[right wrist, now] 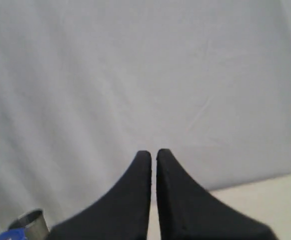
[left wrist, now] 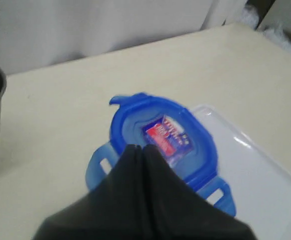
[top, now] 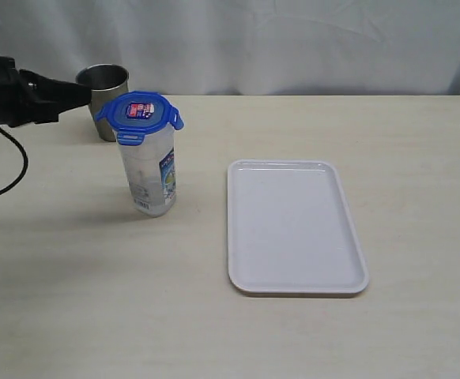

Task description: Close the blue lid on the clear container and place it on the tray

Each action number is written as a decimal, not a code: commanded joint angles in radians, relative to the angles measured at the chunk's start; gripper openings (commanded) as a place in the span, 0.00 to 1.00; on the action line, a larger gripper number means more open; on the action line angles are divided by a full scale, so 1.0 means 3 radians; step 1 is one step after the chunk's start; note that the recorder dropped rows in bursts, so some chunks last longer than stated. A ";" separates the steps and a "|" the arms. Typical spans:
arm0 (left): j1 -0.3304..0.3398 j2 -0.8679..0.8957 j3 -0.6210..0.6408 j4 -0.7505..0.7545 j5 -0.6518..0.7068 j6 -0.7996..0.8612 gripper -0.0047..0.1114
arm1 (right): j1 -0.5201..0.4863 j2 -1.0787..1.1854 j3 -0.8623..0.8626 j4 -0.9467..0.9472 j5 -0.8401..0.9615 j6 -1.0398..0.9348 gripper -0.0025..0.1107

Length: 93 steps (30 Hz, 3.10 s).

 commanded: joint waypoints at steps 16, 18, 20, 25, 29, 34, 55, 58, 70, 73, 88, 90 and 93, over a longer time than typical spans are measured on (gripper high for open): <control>0.0108 0.0193 0.0243 -0.0204 0.0030 0.0741 0.04 | 0.1028 0.3405 -0.2224 -0.0053 0.0891 -0.0654 0.06; 0.0108 0.0282 0.0196 -0.0174 0.0198 0.0741 0.04 | 0.1028 0.3695 -0.2570 -0.0053 0.1129 -0.0725 0.06; 0.0108 0.0340 0.0165 -0.0139 0.0311 0.0741 0.04 | 0.1028 0.3967 -0.2883 0.0093 0.1390 -0.0947 0.06; 0.0099 0.0340 0.0159 -0.0037 0.0358 0.0741 0.04 | 0.1021 0.4530 -0.3613 0.0931 0.2136 -0.2043 0.06; 0.0052 0.0340 0.0159 0.0014 0.0339 0.0741 0.04 | 0.1012 0.4871 -0.4014 0.1444 0.2282 -0.2548 0.06; 0.0035 0.0340 0.0159 -0.0065 0.0119 0.0741 0.04 | 0.1027 0.5337 -0.4311 0.2160 0.2123 -0.3577 0.06; 0.0035 0.0340 0.0131 -0.0112 0.0052 0.0741 0.04 | 0.1027 0.6149 -0.5087 0.2389 0.2938 -0.4335 0.06; 0.0035 0.0340 0.0131 -0.0112 0.0052 0.0741 0.04 | 0.1027 0.6149 -0.5087 0.2389 0.2998 -0.4341 0.06; 0.0035 0.0340 0.0130 -0.0204 0.0031 0.0741 0.04 | 0.1027 0.6149 -0.5087 0.2376 0.3180 -0.4385 0.06; 0.0035 0.0340 0.0116 -0.0204 0.0031 0.0741 0.04 | 0.1027 0.6149 -0.5087 0.2327 0.3180 -0.4370 0.06; 0.0013 0.0340 0.0087 -0.0184 -0.0069 0.0741 0.04 | 0.1027 0.6102 -0.5087 0.2210 0.2645 -0.4211 0.06; -0.0024 0.0346 0.0087 -0.0138 -0.0069 0.0741 0.04 | 0.1027 0.6116 -0.5087 0.2349 0.2534 -0.4252 0.06; -0.0105 0.0442 0.0087 -0.0100 -0.0091 0.0741 0.04 | 0.1027 0.6137 -0.5087 0.2591 0.2474 -0.4443 0.06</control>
